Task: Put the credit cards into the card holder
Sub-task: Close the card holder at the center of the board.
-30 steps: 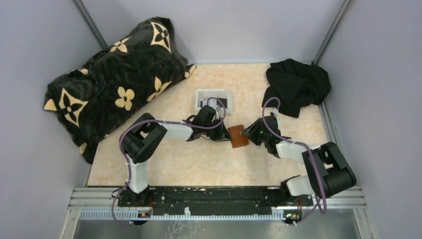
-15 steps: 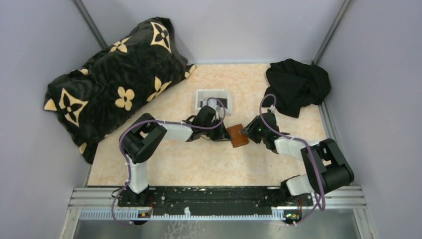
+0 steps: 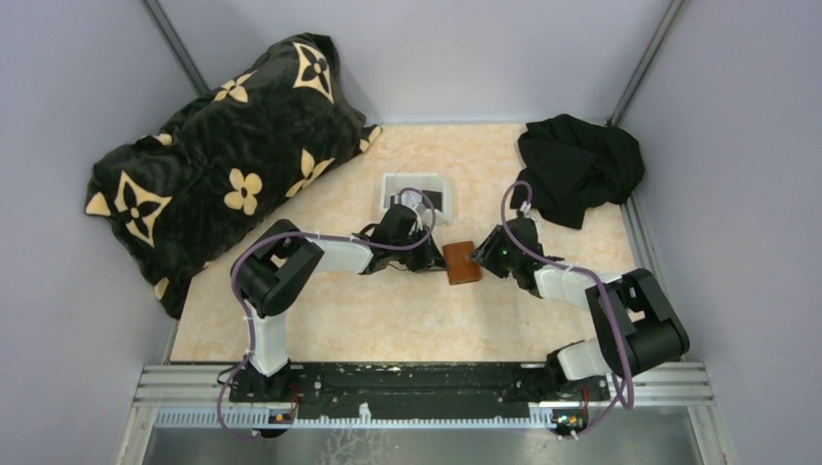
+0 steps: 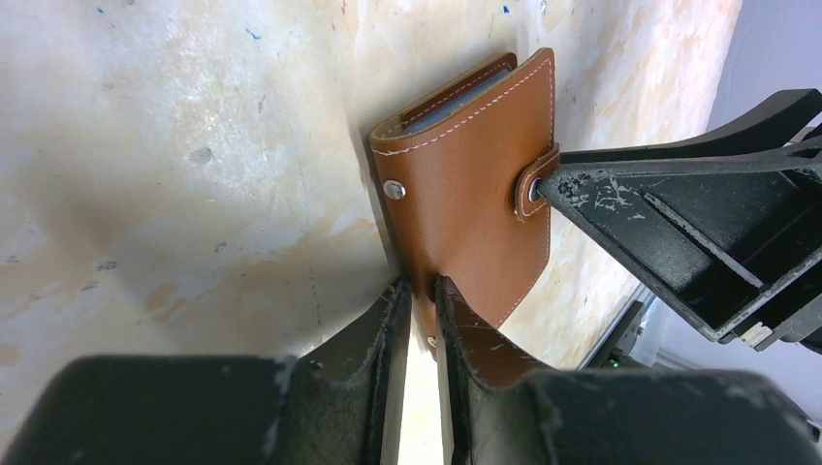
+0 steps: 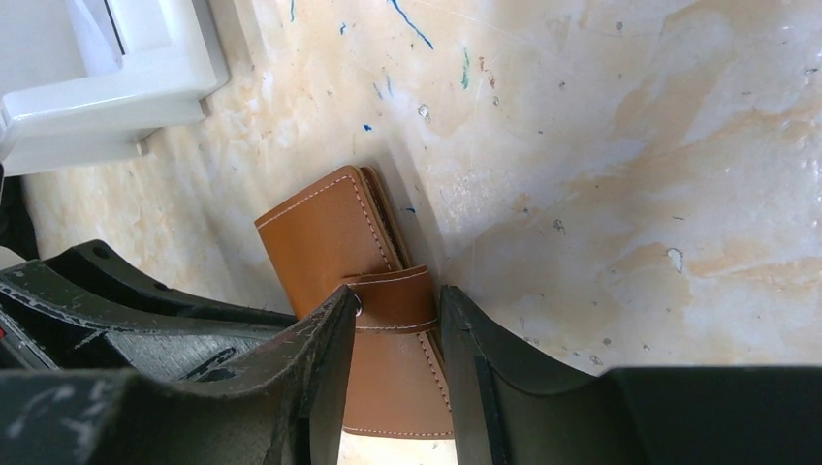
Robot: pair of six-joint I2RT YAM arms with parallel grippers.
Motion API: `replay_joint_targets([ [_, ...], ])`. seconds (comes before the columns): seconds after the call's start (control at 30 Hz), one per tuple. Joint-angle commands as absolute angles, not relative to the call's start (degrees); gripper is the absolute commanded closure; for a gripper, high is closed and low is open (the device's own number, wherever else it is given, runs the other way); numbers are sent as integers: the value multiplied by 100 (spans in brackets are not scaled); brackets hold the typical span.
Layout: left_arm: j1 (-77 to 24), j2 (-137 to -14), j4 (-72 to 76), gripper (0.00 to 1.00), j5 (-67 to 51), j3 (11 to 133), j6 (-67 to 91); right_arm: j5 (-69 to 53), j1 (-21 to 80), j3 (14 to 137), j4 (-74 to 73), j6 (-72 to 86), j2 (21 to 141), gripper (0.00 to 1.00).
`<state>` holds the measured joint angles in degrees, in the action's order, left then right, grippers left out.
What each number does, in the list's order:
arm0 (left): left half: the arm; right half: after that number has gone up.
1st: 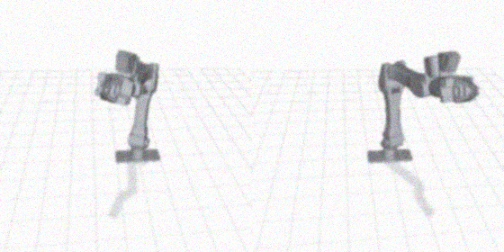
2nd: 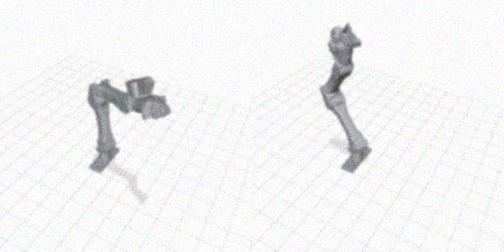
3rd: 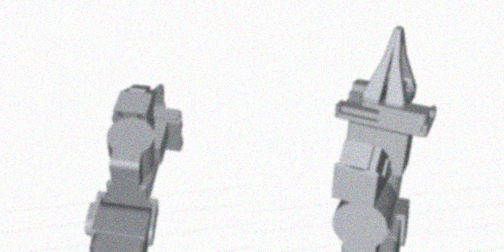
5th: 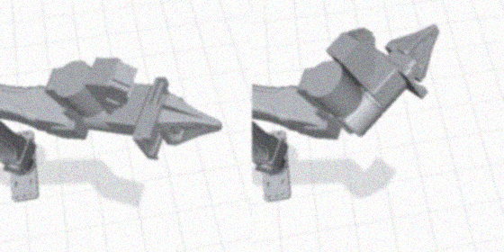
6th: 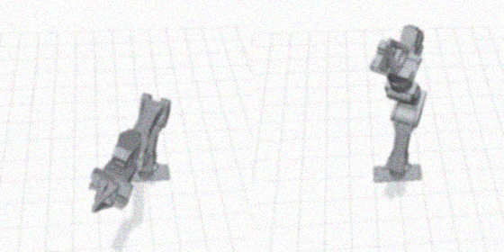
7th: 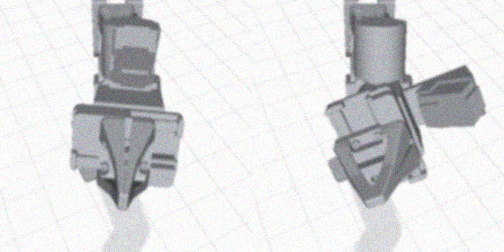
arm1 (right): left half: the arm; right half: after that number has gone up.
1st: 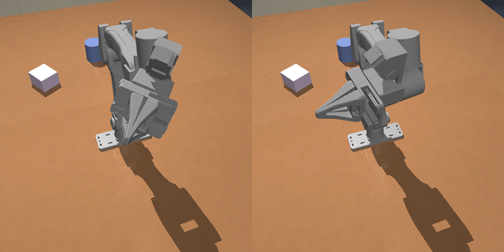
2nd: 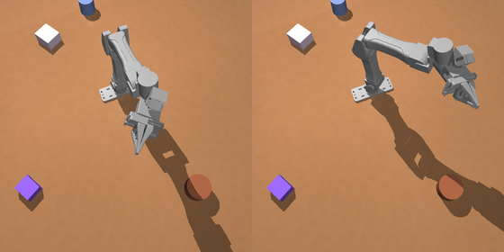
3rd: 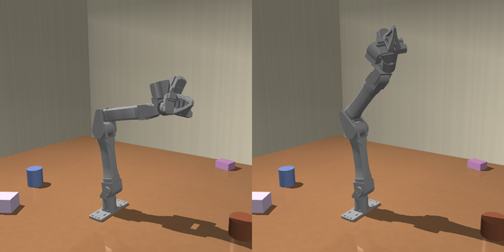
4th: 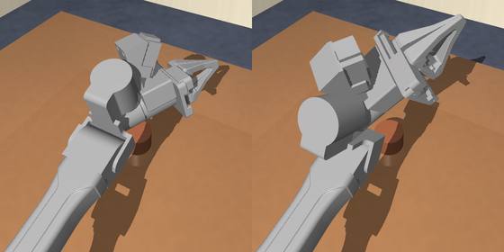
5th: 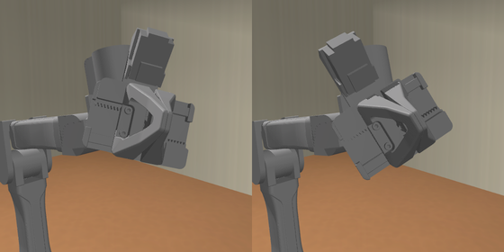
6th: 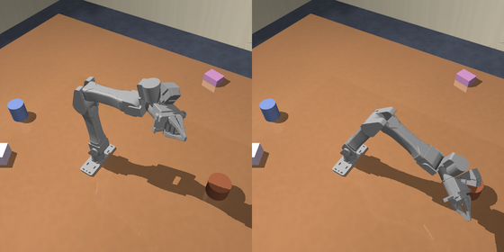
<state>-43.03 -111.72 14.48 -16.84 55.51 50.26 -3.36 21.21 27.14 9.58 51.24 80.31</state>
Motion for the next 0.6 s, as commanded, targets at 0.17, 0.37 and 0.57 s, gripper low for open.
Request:
replay_joint_targets([
  [0.17,-4113,-11708,-77,75,-481,5124,4466,-371,2299,2225,-436,4787,8288,61],
  [0.37,-4115,-11724,-83,75,-494,5148,4467,-383,2478,2169,-353,4857,8382,61],
  [0.57,-4113,-11726,-120,75,-492,5207,4454,-344,2588,2167,-381,4884,8456,62],
])
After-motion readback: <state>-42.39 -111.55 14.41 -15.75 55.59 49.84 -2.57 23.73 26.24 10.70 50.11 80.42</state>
